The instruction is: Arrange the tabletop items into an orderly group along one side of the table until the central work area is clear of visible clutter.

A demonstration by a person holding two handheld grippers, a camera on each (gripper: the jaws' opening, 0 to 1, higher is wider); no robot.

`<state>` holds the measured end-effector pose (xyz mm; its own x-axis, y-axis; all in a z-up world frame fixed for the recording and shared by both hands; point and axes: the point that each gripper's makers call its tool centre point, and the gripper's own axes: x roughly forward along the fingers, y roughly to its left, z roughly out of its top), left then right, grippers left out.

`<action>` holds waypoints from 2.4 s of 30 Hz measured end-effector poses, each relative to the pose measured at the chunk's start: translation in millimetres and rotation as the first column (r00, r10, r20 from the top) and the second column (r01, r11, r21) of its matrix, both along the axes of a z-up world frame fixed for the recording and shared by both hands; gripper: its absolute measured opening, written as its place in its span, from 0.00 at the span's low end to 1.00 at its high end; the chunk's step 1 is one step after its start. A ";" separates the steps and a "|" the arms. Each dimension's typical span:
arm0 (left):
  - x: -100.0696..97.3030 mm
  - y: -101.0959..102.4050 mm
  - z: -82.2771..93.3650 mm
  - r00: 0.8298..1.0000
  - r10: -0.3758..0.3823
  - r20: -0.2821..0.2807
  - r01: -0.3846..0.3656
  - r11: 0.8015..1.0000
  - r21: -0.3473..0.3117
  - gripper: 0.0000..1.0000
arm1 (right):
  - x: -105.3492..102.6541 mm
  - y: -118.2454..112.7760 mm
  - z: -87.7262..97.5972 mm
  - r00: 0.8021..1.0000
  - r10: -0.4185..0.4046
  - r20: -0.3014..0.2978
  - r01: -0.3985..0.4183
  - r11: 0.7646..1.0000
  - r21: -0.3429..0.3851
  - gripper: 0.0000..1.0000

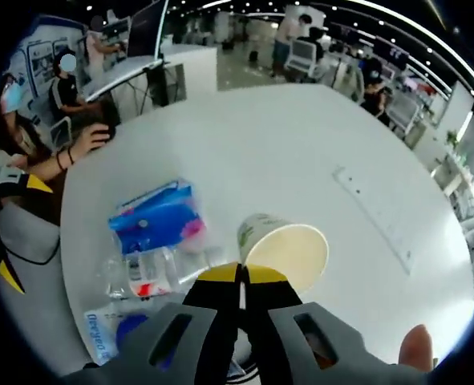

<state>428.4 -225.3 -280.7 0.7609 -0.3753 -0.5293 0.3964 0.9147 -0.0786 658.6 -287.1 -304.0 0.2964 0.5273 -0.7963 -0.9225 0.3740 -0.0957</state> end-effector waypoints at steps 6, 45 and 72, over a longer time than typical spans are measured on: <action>1.1 0.8 1.1 1.000 0.004 0.004 -0.004 1.000 -0.003 0.85 | 7.4 14.9 -3.2 0.999 0.036 -0.021 -0.037 0.999 -0.037 0.02; 2.8 6.9 3.6 0.999 0.040 0.009 -0.039 0.998 -0.046 0.83 | 16.5 87.5 -30.5 0.946 0.283 -0.160 -0.323 0.878 -0.352 0.03; 3.6 4.7 5.2 0.999 0.032 0.005 -0.031 0.998 -0.052 0.81 | 12.9 100.3 -24.1 0.938 0.299 -0.176 -0.345 0.863 -0.370 0.08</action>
<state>432.0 -220.6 -275.5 0.7755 -0.3782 -0.5055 0.3680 0.9214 -0.1247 671.5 -186.8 -328.1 0.0635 0.2191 -0.9736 -0.9980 0.0077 -0.0634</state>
